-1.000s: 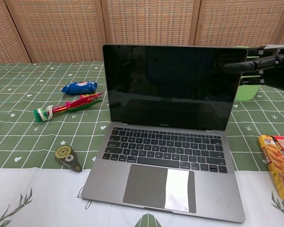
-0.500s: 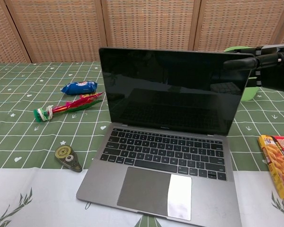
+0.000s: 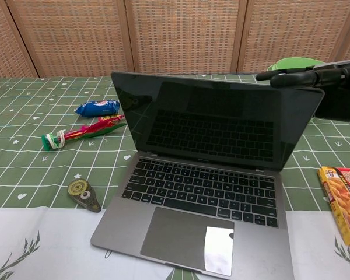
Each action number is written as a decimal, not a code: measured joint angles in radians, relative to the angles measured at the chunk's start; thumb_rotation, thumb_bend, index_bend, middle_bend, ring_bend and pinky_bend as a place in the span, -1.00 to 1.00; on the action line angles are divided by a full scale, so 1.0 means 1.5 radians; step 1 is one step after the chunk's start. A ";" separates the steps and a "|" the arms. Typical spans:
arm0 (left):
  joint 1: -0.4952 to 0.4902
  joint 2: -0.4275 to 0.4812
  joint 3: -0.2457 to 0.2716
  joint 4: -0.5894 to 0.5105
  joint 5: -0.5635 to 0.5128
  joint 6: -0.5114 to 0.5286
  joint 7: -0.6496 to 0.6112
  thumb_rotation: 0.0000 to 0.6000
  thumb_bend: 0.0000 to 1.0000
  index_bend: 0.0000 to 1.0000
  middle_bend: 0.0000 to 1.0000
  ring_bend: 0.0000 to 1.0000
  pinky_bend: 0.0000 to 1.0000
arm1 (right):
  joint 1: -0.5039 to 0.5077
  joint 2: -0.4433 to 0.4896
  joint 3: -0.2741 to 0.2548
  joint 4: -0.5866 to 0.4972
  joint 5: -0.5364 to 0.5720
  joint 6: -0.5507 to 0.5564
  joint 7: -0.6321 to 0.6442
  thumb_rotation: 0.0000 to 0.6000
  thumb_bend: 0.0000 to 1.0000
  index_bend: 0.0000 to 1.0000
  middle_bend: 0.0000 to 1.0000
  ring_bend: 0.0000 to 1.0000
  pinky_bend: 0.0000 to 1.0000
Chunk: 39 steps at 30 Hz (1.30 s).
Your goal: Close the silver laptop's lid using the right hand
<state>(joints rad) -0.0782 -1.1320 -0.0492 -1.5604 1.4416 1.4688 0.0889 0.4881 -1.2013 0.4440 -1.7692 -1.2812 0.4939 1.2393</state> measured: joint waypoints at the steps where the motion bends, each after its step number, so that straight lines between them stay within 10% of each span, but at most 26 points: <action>1: 0.000 0.000 0.000 0.000 0.000 0.000 0.000 1.00 -1.00 -1.00 -1.00 -1.00 -1.00 | 0.000 0.002 0.000 0.000 -0.011 -0.003 0.011 1.00 -0.74 -0.13 -0.14 -0.10 -0.06; 19: 0.001 0.002 0.001 -0.002 0.003 0.001 -0.002 1.00 -1.00 -1.00 -1.00 -1.00 -1.00 | 0.042 0.046 -0.024 -0.022 -0.054 -0.094 0.135 0.94 -0.75 -0.15 -0.17 -0.11 -0.07; 39: 0.002 0.005 0.004 -0.007 0.010 0.005 -0.003 1.00 -1.00 -1.00 -1.00 -1.00 -1.00 | 0.075 0.053 -0.060 -0.042 -0.029 -0.148 0.089 0.85 -0.75 -0.20 -0.23 -0.15 -0.11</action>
<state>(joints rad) -0.0754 -1.1245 -0.0437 -1.5716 1.4569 1.4769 0.0842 0.6001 -1.1213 0.3546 -1.8322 -1.3252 0.2713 1.3730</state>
